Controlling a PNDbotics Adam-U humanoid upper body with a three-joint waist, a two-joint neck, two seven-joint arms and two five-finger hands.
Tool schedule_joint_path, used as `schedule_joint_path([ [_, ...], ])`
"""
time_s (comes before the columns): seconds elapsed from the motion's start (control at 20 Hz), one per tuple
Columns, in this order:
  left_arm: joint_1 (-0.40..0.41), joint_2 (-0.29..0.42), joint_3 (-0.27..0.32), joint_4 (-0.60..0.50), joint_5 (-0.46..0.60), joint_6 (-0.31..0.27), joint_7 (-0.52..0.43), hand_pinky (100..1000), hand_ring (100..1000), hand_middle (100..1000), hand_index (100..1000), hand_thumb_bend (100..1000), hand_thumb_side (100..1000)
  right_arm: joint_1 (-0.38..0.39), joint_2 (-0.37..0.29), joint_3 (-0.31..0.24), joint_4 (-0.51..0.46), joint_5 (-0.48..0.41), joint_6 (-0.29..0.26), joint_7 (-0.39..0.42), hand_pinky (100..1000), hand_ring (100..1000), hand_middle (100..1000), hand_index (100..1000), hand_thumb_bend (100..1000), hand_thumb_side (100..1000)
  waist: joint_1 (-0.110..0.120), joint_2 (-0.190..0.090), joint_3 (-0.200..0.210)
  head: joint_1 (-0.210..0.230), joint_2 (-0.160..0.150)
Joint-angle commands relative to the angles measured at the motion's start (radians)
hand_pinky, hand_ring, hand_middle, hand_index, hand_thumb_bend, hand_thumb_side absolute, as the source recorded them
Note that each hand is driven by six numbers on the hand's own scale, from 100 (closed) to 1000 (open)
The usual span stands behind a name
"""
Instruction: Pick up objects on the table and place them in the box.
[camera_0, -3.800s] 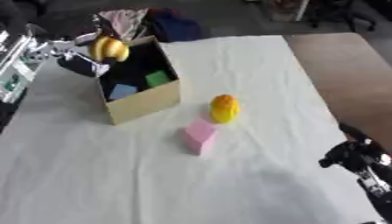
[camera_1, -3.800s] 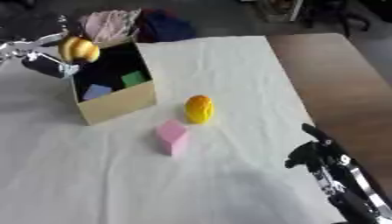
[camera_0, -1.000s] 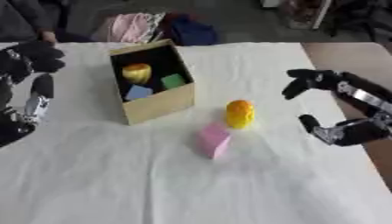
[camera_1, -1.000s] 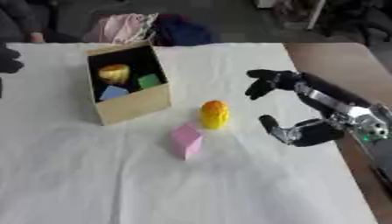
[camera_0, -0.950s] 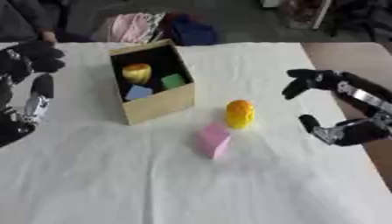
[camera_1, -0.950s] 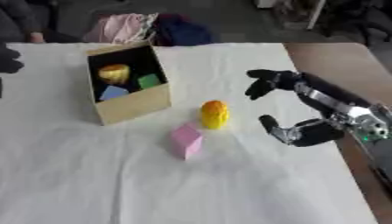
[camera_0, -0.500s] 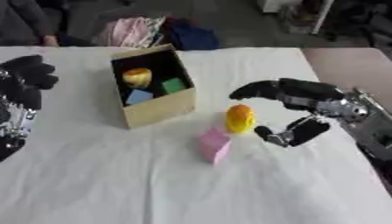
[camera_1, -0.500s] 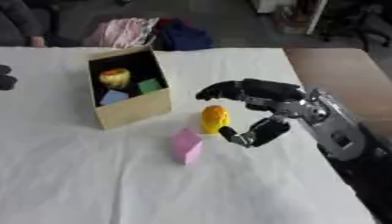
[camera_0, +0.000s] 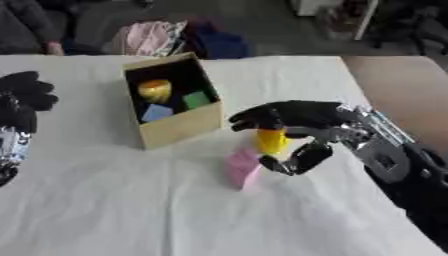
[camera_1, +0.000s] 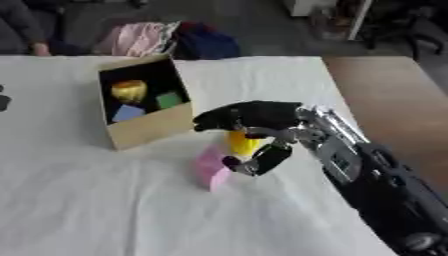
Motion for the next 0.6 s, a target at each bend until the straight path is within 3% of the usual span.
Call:
schedule_joint_path([
  [0.05,-0.006,0.005,0.001,-0.019,0.007,0.004,-0.010,778,736,718,880,100,574,-0.015,-0.028,0.017,-0.036,0.036,-0.218,0.220,930,983,983,1000,100,459,-0.012,-0.001,0.003,-0.006,-0.012],
  [0.3,-0.008,0.001,-0.002,-0.019,0.004,0.008,-0.022,778,734,716,882,100,575,-0.006,-0.016,0.035,-0.033,0.072,-0.218,0.237,929,981,971,1000,100,482,-0.013,0.003,0.006,-0.007,-0.017],
  [0.5,-0.009,-0.003,-0.002,-0.019,0.003,0.009,-0.025,778,732,713,882,100,578,-0.004,-0.002,0.037,-0.032,0.105,-0.218,0.223,921,952,945,1000,100,405,-0.013,0.005,0.007,-0.008,-0.019],
  [0.6,-0.010,-0.006,-0.003,-0.019,0.004,0.011,-0.027,777,730,711,882,100,579,-0.003,0.002,0.037,-0.034,0.117,-0.218,0.199,911,922,912,1000,100,408,-0.013,0.006,0.008,-0.008,-0.019],
])
